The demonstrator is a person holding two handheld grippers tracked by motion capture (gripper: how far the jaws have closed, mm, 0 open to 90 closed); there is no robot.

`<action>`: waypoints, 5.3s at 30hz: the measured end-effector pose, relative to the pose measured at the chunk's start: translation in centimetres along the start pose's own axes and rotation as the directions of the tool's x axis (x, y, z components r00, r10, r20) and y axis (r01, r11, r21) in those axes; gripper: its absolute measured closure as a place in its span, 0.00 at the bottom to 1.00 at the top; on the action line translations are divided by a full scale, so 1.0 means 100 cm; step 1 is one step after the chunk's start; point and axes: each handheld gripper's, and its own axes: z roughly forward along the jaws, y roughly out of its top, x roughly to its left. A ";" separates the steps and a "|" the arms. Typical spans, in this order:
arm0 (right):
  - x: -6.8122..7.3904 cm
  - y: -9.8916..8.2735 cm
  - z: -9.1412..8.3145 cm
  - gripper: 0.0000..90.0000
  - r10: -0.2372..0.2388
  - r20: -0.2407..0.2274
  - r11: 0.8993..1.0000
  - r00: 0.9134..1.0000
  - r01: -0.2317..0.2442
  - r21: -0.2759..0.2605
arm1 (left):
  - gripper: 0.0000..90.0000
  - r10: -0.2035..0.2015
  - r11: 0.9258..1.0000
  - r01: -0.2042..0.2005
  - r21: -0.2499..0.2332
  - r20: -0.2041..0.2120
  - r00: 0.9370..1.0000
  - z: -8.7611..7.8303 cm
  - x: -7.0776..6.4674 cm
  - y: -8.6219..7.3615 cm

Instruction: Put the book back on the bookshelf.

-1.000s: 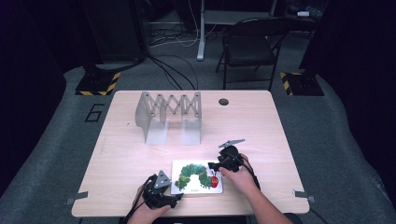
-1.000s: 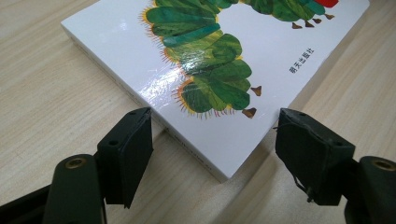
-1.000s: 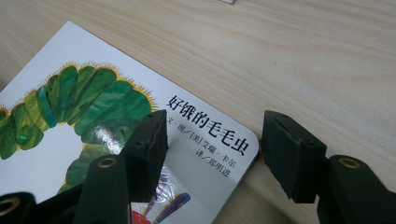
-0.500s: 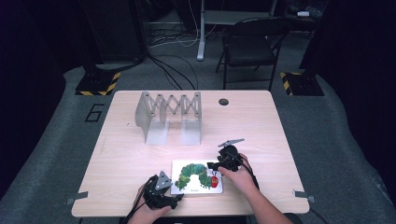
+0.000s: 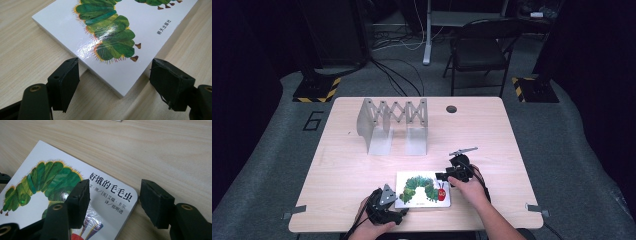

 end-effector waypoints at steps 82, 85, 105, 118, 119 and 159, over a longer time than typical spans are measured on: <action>0.014 0.009 -0.034 0.45 0.082 -0.125 0.989 0.989 -0.096 -0.114 | 0.00 -0.046 0.997 0.048 0.062 -0.044 0.998 0.014 -0.002 0.012; 0.014 0.010 -0.035 0.45 0.085 -0.131 0.988 0.988 -0.101 -0.120 | 0.00 -0.043 0.997 0.045 0.064 -0.044 0.998 0.015 -0.001 0.013; 0.023 0.016 -0.040 0.45 0.065 -0.114 0.990 0.991 -0.079 -0.114 | 0.00 -0.049 0.995 0.056 0.086 -0.072 0.996 0.014 -0.002 0.015; 0.021 0.016 -0.038 0.45 0.061 -0.116 0.991 0.991 -0.075 -0.113 | 0.07 0.071 0.996 -0.066 0.052 -0.105 0.992 0.010 -0.010 0.016; 0.021 0.016 -0.038 0.45 0.062 -0.115 0.991 0.991 -0.075 -0.112 | 0.08 0.071 0.997 -0.066 0.050 -0.105 0.992 0.010 -0.011 0.016; 0.016 0.014 -0.034 0.45 0.063 -0.117 0.993 0.991 -0.074 -0.092 | 0.17 0.157 0.987 -0.161 -0.023 -0.134 0.978 0.007 -0.020 0.010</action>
